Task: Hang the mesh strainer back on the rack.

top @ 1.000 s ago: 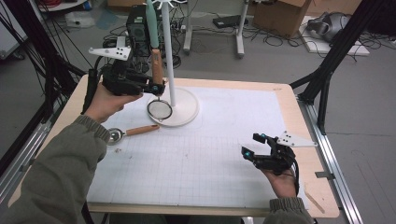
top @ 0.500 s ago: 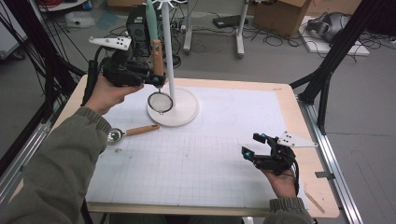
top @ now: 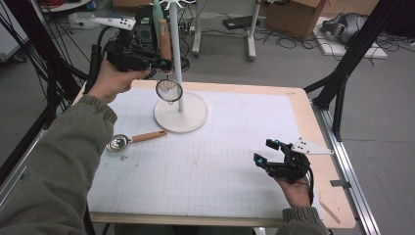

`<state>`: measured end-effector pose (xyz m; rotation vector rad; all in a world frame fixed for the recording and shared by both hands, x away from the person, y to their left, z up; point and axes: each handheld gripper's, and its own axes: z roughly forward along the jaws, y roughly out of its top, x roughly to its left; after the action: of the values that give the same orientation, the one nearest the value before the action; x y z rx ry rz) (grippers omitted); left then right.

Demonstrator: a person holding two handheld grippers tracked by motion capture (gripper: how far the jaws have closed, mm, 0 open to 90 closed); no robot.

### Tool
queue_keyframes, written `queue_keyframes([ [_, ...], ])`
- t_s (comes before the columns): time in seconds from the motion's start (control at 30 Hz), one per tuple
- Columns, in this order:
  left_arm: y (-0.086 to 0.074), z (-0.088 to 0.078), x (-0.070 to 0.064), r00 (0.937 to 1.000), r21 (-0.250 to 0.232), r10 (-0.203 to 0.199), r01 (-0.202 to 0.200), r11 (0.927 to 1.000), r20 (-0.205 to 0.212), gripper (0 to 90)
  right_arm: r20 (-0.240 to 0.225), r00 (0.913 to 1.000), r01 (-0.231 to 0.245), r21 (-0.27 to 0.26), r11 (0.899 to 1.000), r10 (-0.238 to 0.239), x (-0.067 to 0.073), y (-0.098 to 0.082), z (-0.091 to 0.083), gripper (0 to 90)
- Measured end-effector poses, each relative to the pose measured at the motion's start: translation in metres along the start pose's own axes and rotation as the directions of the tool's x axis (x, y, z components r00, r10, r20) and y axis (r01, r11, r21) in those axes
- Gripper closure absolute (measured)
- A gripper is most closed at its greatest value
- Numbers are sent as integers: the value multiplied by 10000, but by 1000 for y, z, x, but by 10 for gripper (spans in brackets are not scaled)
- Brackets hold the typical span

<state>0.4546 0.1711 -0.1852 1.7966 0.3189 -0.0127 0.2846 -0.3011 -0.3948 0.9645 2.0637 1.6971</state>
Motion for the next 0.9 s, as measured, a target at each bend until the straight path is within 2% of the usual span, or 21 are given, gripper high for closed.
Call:
queue_keyframes([
  [0.33,14,5,22,9995,-253,-314,315,9992,71,723,-9,10000,4,54,10000,-4,0,0,1,193],
  [0.4,14,6,25,9989,-328,-433,438,9985,168,722,-17,10000,-48,98,9999,49,0,0,2,193],
  [0.5,12,8,30,9981,-290,-605,608,9977,100,722,22,10000,-37,67,10000,37,-1,0,2,191],
  [0.77,10,8,38,9959,-594,-898,901,9942,79,723,13,10000,-6,30,10000,6,-1,0,2,191],
  [0.9,8,9,40,9952,-458,-978,975,9942,-32,722,-46,10000,-27,7,10000,27,-1,0,2,191],
])
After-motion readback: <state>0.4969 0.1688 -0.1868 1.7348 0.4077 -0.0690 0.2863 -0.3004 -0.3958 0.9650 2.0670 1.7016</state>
